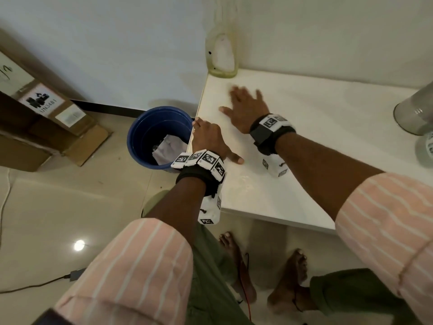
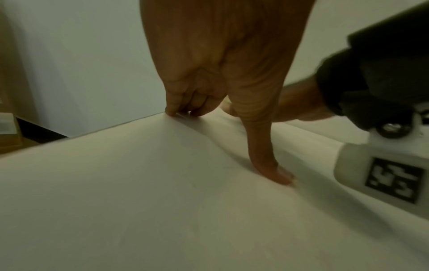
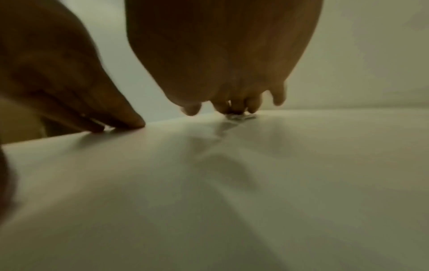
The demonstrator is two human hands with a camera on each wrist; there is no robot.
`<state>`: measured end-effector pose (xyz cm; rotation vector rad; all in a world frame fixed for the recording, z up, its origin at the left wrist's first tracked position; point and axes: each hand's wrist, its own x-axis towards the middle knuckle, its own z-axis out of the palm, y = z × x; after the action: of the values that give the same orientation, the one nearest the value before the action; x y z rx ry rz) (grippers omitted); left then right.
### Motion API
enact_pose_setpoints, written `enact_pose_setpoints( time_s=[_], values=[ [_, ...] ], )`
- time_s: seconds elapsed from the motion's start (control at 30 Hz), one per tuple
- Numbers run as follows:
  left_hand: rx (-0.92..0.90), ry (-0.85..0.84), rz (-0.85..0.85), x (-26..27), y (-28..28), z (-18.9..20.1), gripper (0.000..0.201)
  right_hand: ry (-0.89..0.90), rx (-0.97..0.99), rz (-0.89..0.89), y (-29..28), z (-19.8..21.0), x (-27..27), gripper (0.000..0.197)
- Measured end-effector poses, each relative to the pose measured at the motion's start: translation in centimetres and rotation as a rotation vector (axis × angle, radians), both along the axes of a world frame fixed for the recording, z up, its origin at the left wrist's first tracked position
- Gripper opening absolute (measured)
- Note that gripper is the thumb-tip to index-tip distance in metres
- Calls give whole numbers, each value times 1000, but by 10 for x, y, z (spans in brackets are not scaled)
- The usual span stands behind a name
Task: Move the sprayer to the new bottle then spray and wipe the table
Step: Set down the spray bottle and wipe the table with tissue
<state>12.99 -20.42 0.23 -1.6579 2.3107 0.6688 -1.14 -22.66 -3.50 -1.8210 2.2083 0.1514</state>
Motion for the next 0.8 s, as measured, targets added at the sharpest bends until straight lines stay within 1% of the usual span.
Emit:
enact_pose_setpoints(
  time_s=[0.03, 0.07, 0.1, 0.13, 0.17, 0.2, 0.23, 0.3, 0.33, 0.37, 0.4, 0.43, 0.47, 0.53, 0.57, 0.6, 0.67, 0.73, 0.77, 0.8],
  values=[
    [14, -9, 4, 0, 1, 3, 136, 6, -2, -144, 10, -2, -3, 70],
    [27, -18, -3, 0, 2, 5, 138, 6, 6, -245, 20, -3, -2, 72],
    [40, -31, -12, 2, 4, 8, 139, -10, 20, -293, 27, -4, 4, 73],
    [42, -45, -23, 4, 8, 11, 139, -36, 19, -290, 31, -2, 12, 74],
    [41, -65, -31, 7, 10, 10, 139, -64, 10, -244, 32, 0, 22, 74],
    [42, -74, -35, 13, 13, 10, 138, -97, 9, -154, 32, 2, 33, 73],
    [51, -83, -31, 20, 15, 10, 135, -125, 13, -22, 31, 4, 45, 71],
    [46, -75, -18, 39, 17, 11, 115, -112, 23, 289, 33, 5, 68, 65],
    [53, -78, -13, 49, 18, 13, 104, -102, 29, 390, 35, 5, 73, 64],
    [68, -73, -8, 58, 19, 14, 99, -92, 31, 435, 36, 5, 73, 64],
    [67, -79, -9, 65, 21, 13, 100, -84, 23, 425, 36, 6, 68, 66],
    [56, -83, -11, 69, 24, 14, 101, -69, 13, 359, 33, 6, 62, 67],
    [47, -82, -16, 71, 27, 15, 100, -70, 4, 247, 31, 8, 56, 67],
    [45, -46, -12, 70, 33, 19, 88, -123, 22, 20, 31, 9, 52, 68],
    [48, -35, -7, 69, 34, 21, 81, -131, 35, -17, 33, 10, 60, 68],
    [51, -26, -17, 67, 36, 23, 73, -127, 44, 12, 40, 9, 73, 69],
    [51, -47, -56, 64, 39, 28, 60, -111, 57, 212, 57, 7, 97, 74],
    [66, -104, -87, 62, 46, 32, 64, -52, 79, 395, 75, 7, 99, 76],
    [74, -114, -100, 62, 50, 32, 68, -40, 62, 413, 81, 5, 89, 72],
    [74, -115, -95, 61, 51, 32, 70, -48, 35, 355, 82, 4, 76, 68]
  ],
)
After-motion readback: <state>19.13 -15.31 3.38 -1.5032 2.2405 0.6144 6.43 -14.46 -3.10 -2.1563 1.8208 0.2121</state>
